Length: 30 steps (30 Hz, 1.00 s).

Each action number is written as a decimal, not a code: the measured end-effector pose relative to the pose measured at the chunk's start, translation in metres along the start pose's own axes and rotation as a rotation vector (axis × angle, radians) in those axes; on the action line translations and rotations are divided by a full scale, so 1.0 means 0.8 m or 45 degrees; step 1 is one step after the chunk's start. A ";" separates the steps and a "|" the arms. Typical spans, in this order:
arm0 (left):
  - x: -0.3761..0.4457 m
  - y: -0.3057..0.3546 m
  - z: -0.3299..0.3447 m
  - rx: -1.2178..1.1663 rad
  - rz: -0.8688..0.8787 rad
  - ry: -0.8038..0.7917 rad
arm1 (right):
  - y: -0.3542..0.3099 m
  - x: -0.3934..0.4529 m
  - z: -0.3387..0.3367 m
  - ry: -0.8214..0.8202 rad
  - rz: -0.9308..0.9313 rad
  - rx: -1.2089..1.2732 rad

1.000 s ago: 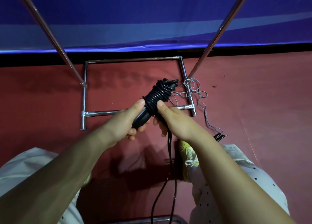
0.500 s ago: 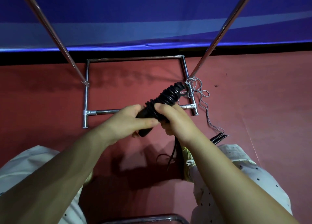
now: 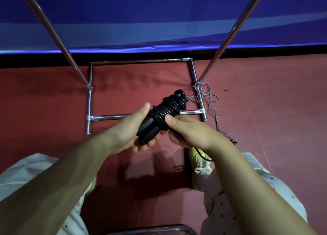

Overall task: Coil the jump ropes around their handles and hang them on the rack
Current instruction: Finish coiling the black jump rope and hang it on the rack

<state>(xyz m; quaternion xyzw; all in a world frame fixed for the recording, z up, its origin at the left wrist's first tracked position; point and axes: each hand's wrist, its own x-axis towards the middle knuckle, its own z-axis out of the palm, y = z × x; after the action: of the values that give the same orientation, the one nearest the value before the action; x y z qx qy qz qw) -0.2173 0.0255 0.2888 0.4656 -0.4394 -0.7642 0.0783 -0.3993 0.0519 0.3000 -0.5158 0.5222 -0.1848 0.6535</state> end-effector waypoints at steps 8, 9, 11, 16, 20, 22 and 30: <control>0.010 -0.007 -0.002 0.345 0.139 0.411 | 0.003 0.013 0.009 0.238 0.175 -0.307; 0.012 -0.007 -0.004 0.385 0.154 0.450 | 0.003 0.014 0.011 0.261 0.184 -0.300; 0.014 -0.009 -0.008 0.504 0.168 0.525 | 0.002 0.013 0.013 0.273 0.214 -0.259; 0.017 -0.017 -0.010 0.707 0.105 0.513 | 0.005 0.013 0.019 0.262 0.261 -0.243; 0.017 -0.010 -0.013 0.684 0.169 0.496 | -0.001 0.011 0.015 0.296 0.206 0.035; 0.016 -0.008 -0.011 0.596 0.205 0.461 | 0.000 0.012 0.017 0.328 0.139 0.061; 0.003 -0.018 -0.017 -0.790 -0.031 -0.828 | 0.002 0.008 0.017 0.120 -0.399 0.254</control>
<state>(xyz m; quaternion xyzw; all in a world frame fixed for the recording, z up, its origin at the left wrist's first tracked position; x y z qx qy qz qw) -0.2038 0.0249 0.2746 0.1607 -0.1858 -0.9673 0.0628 -0.3856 0.0536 0.2944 -0.5142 0.4446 -0.3593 0.6394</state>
